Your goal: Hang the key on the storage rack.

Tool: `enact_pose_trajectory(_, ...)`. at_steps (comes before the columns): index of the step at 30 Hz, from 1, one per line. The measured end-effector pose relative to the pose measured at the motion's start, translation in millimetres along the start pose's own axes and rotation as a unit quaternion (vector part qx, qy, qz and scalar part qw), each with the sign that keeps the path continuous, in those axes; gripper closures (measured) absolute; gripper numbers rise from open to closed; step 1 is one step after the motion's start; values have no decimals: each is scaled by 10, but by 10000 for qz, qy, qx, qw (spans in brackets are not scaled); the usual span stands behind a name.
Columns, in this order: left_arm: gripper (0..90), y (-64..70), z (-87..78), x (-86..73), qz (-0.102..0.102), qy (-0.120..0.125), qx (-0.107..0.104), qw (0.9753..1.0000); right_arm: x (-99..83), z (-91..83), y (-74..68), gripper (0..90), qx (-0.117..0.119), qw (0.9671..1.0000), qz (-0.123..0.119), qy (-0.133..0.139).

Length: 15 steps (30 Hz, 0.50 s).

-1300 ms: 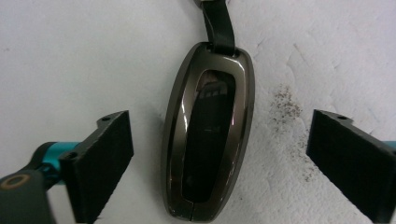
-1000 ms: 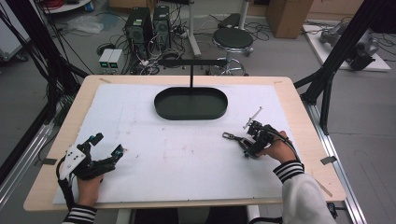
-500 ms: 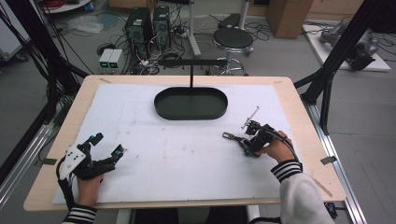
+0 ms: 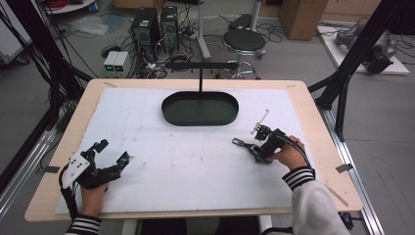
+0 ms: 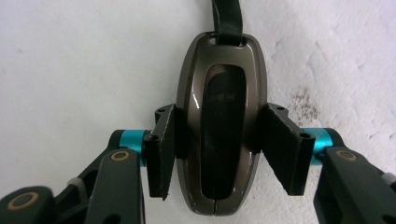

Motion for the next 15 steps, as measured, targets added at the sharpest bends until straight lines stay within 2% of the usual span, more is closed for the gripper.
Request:
enact_pose_trajectory(3,120,0,0,0,1,-1,0,10000,14,-28,-8,478,59,9999,32,135)
enact_pose_trajectory(9,120,0,-1,0,0,-4,2,10000,47,-121,2,479,250,9979,104,580)
enact_pose_trajectory(11,120,0,0,0,1,-3,0,10000,68,-179,-3,479,348,9960,83,821)
enact_pose_trajectory(13,120,0,-1,0,2,-9,-1,10000,76,-194,-1,479,389,9951,72,911)
enact_pose_trajectory(15,120,1,0,0,5,0,1,10000,89,-233,3,479,487,9928,154,1087)
Point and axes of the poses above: each handheld gripper's, and its own axes: z roughly forward along the jaws, x roughly out of its top, y roughly to its right, the point moved 5 cm from there along z, roughly forward along the jaws, and after that the axes turned 12 degrees about z, right-handed, at the moved point
